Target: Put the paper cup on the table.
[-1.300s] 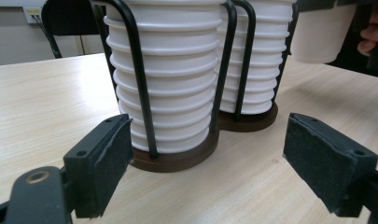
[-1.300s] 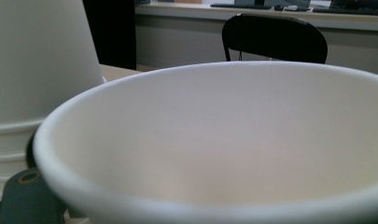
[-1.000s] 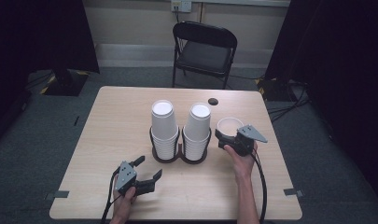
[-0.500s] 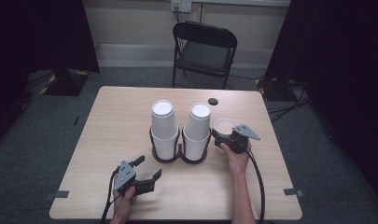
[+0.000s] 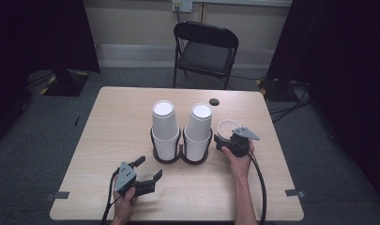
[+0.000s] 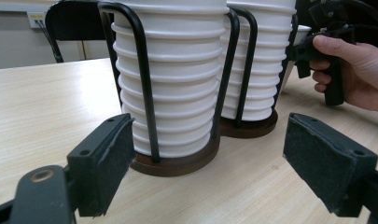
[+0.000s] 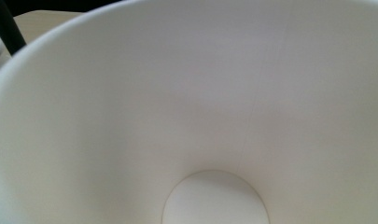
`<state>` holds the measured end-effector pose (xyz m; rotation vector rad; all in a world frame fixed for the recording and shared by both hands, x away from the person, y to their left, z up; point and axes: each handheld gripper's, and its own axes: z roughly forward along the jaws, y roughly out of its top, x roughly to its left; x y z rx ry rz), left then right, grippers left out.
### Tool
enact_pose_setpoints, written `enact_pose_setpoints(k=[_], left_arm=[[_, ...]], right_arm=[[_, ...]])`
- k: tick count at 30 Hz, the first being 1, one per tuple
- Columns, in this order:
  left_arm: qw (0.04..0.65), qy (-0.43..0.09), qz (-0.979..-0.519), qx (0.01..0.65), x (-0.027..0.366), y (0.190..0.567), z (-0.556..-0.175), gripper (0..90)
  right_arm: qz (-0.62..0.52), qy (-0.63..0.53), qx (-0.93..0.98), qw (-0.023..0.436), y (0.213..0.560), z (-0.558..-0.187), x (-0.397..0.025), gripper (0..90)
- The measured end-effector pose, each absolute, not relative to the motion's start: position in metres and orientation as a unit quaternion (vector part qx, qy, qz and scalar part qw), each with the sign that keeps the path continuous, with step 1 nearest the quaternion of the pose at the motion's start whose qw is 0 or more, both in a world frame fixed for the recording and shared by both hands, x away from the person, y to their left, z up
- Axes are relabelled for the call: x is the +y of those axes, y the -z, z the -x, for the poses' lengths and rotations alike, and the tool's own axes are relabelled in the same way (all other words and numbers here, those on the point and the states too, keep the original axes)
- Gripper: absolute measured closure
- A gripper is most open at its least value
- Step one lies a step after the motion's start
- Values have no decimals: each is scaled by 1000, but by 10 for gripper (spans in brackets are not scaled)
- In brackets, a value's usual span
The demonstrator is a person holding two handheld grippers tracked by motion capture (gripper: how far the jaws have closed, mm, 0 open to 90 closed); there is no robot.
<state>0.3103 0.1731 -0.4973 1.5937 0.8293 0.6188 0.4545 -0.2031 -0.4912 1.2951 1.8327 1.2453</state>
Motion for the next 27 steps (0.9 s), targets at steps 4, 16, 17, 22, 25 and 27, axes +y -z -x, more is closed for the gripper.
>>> enact_pose_setpoints(k=[4, 16, 17, 22, 25, 27], left_arm=[[581, -267, -680, 358, 173, 497, -310, 162], [582, -268, -680, 358, 172, 497, -309, 162], [581, -270, -680, 357, 173, 497, -309, 163], [580, -270, -680, 359, 172, 497, -309, 163], [577, -273, -682, 357, 172, 497, -309, 163], [576, -272, -682, 359, 171, 497, -309, 163]], right_arm=[[-491, -443, 695, 280, 493, -452, -203, 130], [-496, -415, 715, 266, 492, -446, -204, 131], [-500, -417, 711, 265, 491, -445, -203, 130], [-503, -419, 703, 278, 488, -437, -203, 132], [-509, -402, 710, 275, 491, -434, -207, 132], [-508, -404, 710, 273, 492, -432, -209, 133]])
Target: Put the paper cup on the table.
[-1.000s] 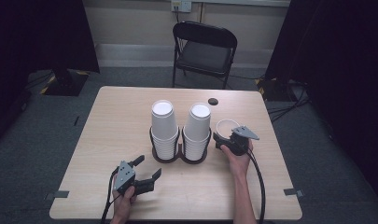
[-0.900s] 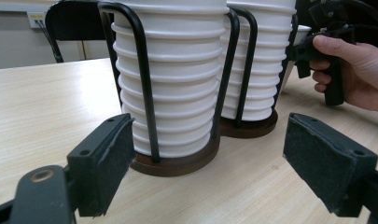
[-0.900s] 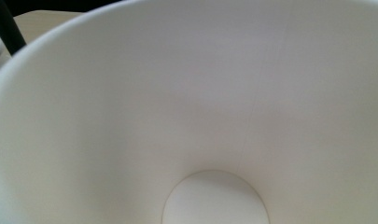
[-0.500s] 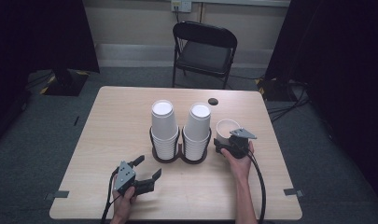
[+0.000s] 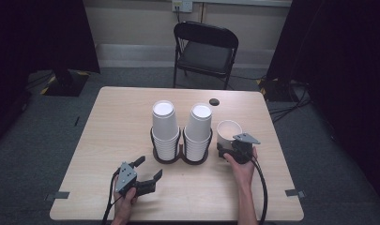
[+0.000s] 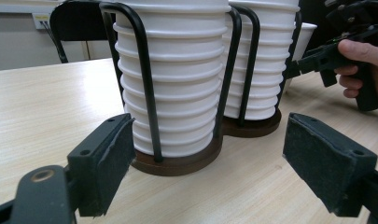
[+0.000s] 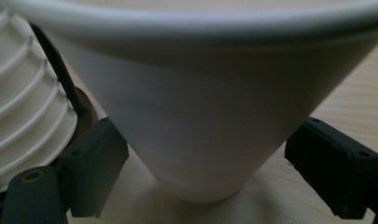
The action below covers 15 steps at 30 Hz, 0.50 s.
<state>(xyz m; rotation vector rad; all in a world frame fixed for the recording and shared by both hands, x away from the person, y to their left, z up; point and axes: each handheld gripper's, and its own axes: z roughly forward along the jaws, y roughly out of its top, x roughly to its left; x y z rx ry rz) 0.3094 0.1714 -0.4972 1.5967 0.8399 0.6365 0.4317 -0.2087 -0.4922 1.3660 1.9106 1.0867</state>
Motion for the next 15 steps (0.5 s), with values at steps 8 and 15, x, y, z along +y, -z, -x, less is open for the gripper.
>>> enact_pose_setpoints(k=[8, 15], left_arm=[[574, -275, -682, 359, 170, 497, -309, 164], [569, -274, -681, 372, 171, 497, -311, 168]], right_arm=[[-508, -416, 698, 286, 488, -414, -216, 133], [-511, -443, 674, 297, 482, -391, -218, 134]])
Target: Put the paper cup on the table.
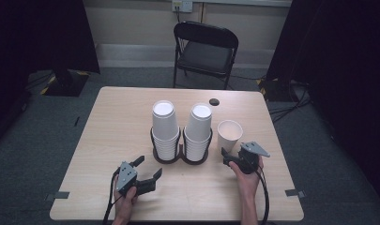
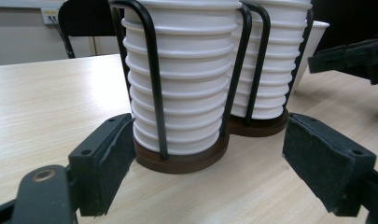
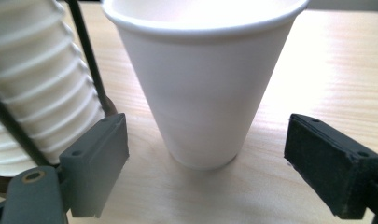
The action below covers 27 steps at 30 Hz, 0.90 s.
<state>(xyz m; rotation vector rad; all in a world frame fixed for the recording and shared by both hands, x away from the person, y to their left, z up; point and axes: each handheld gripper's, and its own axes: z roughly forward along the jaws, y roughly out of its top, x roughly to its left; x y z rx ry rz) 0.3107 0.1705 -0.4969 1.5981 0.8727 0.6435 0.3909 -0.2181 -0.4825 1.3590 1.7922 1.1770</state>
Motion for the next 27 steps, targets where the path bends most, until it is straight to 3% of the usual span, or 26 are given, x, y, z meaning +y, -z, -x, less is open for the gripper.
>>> enact_pose_setpoints(k=[27], left_arm=[[561, -301, -671, 381, 169, 497, -305, 160]], right_arm=[[-435, -544, 648, 308, 481, -306, -168, 140]])
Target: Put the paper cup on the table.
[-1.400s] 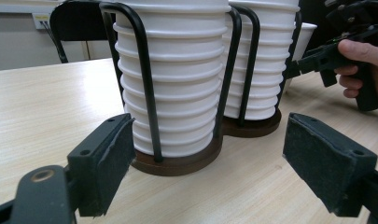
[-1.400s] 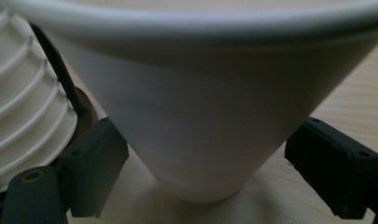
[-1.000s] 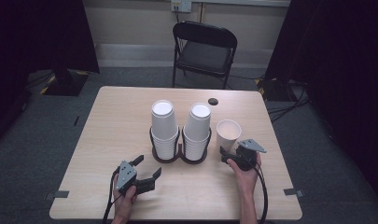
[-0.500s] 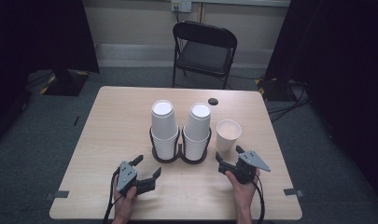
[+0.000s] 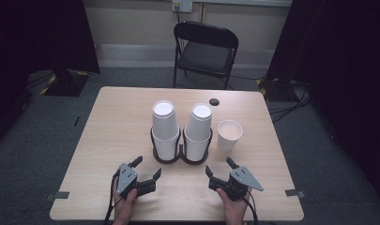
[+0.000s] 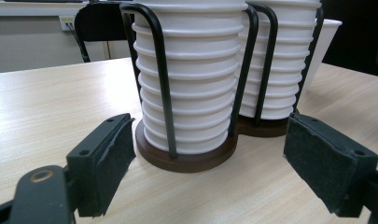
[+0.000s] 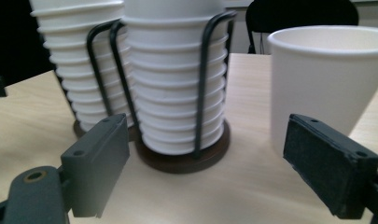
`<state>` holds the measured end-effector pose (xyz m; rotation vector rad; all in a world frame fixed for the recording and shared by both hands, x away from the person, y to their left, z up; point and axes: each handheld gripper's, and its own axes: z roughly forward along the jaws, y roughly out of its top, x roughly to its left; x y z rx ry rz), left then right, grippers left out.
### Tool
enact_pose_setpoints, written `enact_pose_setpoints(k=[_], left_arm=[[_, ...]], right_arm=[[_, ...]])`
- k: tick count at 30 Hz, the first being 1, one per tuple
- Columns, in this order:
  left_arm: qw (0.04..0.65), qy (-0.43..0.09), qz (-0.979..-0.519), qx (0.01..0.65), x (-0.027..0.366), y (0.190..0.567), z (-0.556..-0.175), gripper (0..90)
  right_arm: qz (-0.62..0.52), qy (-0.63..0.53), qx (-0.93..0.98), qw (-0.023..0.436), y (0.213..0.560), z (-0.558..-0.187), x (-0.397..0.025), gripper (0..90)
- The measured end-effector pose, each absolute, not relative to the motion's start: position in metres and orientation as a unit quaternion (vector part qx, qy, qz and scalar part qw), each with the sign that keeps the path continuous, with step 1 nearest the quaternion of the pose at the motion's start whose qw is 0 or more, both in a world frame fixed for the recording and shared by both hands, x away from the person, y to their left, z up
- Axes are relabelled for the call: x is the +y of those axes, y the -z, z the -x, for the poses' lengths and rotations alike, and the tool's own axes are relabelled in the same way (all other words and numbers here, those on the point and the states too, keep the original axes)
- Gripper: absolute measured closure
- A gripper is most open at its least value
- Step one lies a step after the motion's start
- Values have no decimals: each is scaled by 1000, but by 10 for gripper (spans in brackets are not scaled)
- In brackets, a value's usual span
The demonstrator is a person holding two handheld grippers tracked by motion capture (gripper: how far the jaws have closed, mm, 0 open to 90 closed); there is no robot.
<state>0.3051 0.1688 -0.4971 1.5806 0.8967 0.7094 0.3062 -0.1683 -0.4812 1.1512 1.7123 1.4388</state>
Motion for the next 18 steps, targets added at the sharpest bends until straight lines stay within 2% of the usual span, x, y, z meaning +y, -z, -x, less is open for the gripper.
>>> enact_pose_setpoints(k=[12, 18], left_arm=[[562, -301, -670, 380, 168, 497, -305, 160], [563, -300, -670, 380, 169, 497, -305, 160]], right_arm=[[-434, -549, 648, 300, 495, -300, -160, 134], [-430, -542, 651, 313, 495, -299, -158, 131]])
